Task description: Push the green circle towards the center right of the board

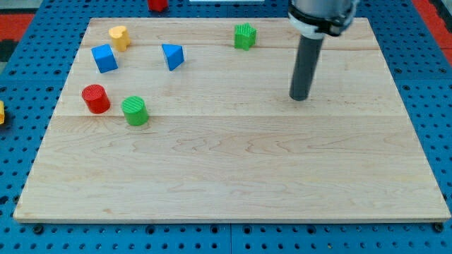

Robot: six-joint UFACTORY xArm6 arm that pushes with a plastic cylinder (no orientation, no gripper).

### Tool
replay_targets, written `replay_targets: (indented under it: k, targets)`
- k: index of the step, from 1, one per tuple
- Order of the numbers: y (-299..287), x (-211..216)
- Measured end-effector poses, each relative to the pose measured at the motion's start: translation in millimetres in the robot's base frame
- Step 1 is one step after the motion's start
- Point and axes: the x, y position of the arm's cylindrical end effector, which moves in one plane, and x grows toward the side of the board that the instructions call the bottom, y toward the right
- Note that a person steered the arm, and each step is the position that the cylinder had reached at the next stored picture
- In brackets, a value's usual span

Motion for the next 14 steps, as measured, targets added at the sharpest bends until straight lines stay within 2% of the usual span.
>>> replay_targets:
  k: [2,3,4,5,7,9,11,12,14]
  targets:
    - [-13.9,74.7]
    - [-109.9,80.0]
    - [-246.4,79.9]
    - [-334.6,71.0]
    - [-317.0,42.3]
    - [-177.7,39.2]
    - [-296.0,40.7]
    - [-271.9,1.9]
    - [-119.9,1.8]
